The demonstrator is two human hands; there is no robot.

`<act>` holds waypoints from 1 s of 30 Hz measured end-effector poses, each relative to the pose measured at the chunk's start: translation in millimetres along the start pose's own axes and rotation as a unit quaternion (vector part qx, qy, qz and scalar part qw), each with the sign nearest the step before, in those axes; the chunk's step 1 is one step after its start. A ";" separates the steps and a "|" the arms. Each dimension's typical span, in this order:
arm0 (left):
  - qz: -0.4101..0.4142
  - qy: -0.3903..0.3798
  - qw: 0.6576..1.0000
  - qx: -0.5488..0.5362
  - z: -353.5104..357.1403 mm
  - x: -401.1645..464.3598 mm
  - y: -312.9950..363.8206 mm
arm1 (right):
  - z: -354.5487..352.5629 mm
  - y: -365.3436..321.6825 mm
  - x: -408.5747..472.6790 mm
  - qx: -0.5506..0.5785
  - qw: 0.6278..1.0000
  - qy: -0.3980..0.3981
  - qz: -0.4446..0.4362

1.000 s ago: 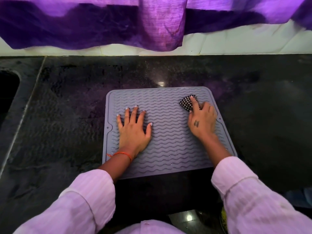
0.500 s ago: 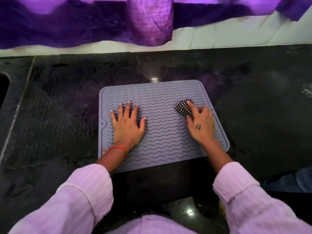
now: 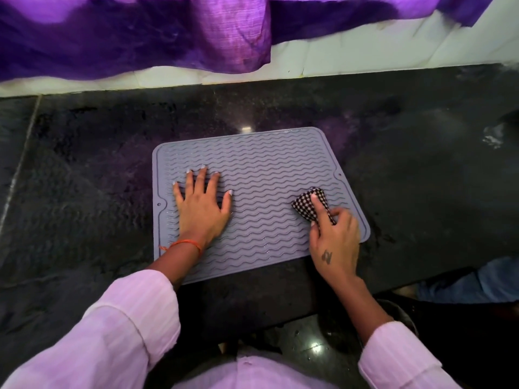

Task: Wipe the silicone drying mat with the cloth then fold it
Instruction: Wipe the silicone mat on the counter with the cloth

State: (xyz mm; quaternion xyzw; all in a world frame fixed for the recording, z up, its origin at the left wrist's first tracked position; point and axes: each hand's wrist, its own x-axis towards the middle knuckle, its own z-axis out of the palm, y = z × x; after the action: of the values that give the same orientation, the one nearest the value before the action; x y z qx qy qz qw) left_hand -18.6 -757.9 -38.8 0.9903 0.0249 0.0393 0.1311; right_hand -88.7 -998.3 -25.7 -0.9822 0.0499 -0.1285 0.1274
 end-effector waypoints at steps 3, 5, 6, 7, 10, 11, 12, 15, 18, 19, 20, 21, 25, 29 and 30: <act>0.001 0.001 1.000 -0.005 0.0 -0.3 0.1 | -0.6 2.2 9.4 0.013 1.000 -0.003 -0.017; 0.004 -0.001 1.000 -0.002 -0.1 -0.5 -0.6 | -6.6 10.9 8.2 0.037 0.999 0.000 -0.032; 0.005 -0.001 1.000 0.000 0.0 -0.4 -1.3 | -8.9 17.0 4.5 0.032 0.999 0.009 -0.030; 0.005 -0.002 1.000 0.001 0.1 -0.3 -1.6 | -10.6 23.0 -0.1 0.014 0.999 0.020 -0.023; 0.005 -0.003 1.000 0.005 -0.4 -0.2 -0.7 | -12.3 35.8 -1.4 -0.004 1.000 0.014 -0.020; 0.005 -0.003 1.000 0.006 -0.5 -0.5 -0.7 | -13.5 38.8 2.9 0.002 0.999 0.002 -0.036; 0.006 -0.005 1.000 0.006 -0.6 -0.9 -0.6 | -15.7 42.9 7.7 0.011 0.998 -0.007 -0.054; 0.006 -0.007 1.000 0.009 -1.2 -2.0 -0.7 | -23.3 54.8 17.5 -0.009 0.997 0.024 -0.074; 0.006 -0.009 1.000 0.011 -1.5 -1.5 0.4 | -14.5 59.5 17.2 -0.086 0.993 0.033 -0.070; 0.005 -0.008 1.000 0.010 -1.4 -1.4 0.8 | -10.9 60.2 17.6 -0.096 0.992 0.026 -0.074; 0.003 -0.005 1.000 0.009 -1.3 -1.5 1.0 | -8.4 62.0 18.8 -0.099 0.991 0.025 -0.082; 0.002 -0.004 1.000 0.009 -1.5 -1.5 0.9 | -9.3 64.2 21.7 -0.091 0.991 0.024 -0.092; 0.001 -0.008 1.000 0.012 -0.9 -1.0 0.7 | -14.0 66.1 40.4 -0.042 0.993 0.052 -0.099; 0.002 -0.006 1.000 0.005 -1.3 -1.2 1.2 | 2.8 56.2 55.4 -0.025 0.997 0.036 -0.070; 0.002 -0.005 1.000 0.005 -1.4 -1.2 1.2 | 3.2 57.0 58.4 -0.004 0.997 0.032 -0.069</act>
State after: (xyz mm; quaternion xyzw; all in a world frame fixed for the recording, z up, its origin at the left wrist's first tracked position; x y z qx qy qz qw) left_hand -19.8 -758.7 -37.3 0.9912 0.0224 0.0342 0.1262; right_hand -35.3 -1060.1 -29.6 -0.9792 -0.0138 -0.1681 0.1127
